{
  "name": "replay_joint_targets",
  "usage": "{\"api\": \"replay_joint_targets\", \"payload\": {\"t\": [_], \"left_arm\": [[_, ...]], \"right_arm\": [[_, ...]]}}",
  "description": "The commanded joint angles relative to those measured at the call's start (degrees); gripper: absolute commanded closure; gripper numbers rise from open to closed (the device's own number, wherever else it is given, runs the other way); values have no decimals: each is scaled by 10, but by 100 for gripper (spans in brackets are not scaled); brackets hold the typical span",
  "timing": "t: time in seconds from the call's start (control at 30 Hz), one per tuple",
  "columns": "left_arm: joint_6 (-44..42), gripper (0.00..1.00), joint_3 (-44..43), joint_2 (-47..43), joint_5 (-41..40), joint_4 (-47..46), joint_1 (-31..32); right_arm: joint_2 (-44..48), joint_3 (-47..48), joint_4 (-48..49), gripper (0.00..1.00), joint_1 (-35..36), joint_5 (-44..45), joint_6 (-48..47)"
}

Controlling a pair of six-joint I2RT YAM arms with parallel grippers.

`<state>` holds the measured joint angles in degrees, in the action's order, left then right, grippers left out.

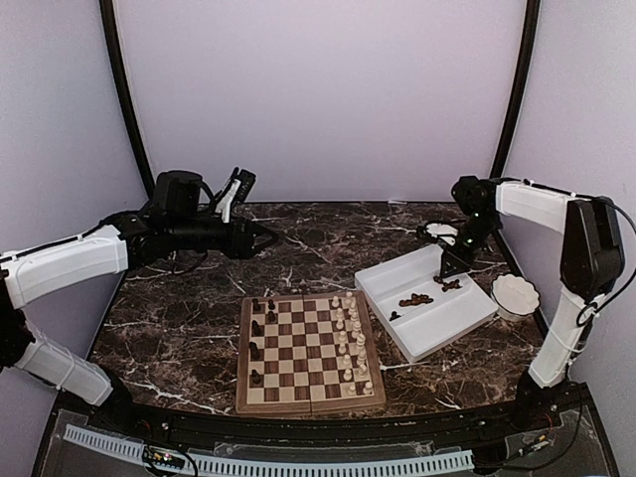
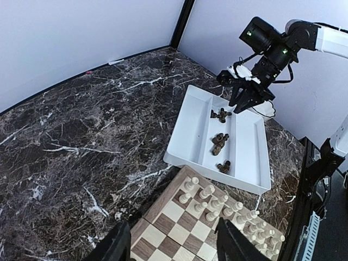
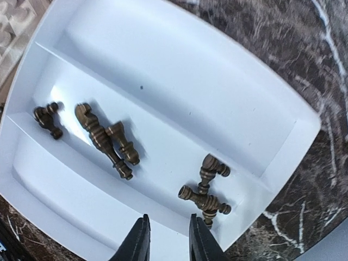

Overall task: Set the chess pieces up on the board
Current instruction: Pick up the chess pile from the storage box.

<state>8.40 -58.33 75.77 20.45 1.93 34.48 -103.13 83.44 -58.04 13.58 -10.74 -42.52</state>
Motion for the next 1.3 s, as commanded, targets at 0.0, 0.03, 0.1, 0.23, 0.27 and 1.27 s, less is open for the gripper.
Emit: {"api": "replay_joint_targets", "payload": {"t": [0.0, 0.03, 0.1, 0.23, 0.27, 1.27], "left_arm": [[7, 44, -34, 18, 23, 0, 5], [7, 44, -37, 21, 25, 5, 6], [6, 45, -51, 26, 26, 12, 7], [10, 45, -48, 19, 20, 7, 8], [13, 45, -46, 16, 19, 5, 8], [14, 44, -1, -24, -12, -1, 8]], "right_arm": [[32, -72, 108, 75, 7, -41, 11], [30, -76, 112, 76, 11, -53, 9], [22, -77, 108, 77, 27, -66, -5], [7, -75, 98, 81, 68, -62, -44], [2, -74, 97, 82, 76, -58, -50], [-75, -41, 45, 73, 129, 26, -132]]}}
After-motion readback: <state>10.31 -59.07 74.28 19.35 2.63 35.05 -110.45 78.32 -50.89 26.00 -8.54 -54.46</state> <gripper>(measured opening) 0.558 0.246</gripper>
